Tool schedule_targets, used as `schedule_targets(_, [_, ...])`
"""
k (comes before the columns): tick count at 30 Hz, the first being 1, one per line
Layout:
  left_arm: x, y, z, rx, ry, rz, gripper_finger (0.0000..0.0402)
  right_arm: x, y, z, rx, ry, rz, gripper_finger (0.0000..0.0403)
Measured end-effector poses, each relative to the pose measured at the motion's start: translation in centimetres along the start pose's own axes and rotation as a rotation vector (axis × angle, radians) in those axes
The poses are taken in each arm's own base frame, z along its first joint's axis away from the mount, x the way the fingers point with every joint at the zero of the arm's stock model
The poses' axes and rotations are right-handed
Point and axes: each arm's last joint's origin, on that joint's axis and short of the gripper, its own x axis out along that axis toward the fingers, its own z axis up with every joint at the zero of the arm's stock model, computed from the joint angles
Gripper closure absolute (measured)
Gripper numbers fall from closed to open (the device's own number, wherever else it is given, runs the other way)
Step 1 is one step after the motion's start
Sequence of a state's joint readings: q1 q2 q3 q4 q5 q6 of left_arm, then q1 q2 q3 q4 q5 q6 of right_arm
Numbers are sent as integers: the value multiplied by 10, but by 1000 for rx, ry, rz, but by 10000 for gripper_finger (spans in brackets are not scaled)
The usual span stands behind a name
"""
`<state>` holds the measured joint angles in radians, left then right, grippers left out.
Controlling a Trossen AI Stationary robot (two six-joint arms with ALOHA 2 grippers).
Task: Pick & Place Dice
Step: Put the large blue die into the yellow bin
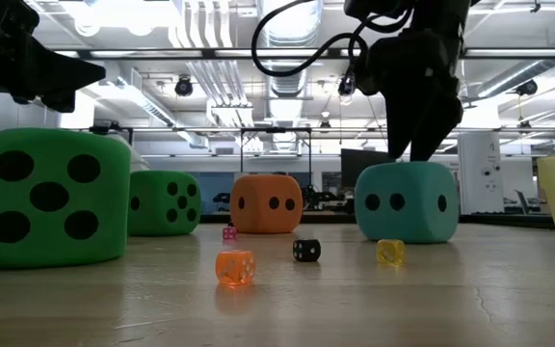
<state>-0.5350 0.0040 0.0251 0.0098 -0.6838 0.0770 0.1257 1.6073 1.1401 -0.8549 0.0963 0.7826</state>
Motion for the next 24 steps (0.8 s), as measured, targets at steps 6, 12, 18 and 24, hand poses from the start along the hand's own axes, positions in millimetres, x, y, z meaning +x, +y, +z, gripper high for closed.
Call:
schedule_targets(6, [0, 0, 0, 0, 0, 0, 396, 6, -1, -2, 1, -12, 7, 3])
schedule_targets(12, [0, 0, 0, 0, 0, 1, 396, 14, -4, -5, -7, -19, 18, 3])
schedule_targets(18, [0, 0, 0, 0, 0, 1, 396, 20, -5, -7, -36, -38, 30, 3])
schedule_targets(24, [0, 0, 0, 0, 0, 0, 396, 24, -7, -9, -31, -45, 36, 3])
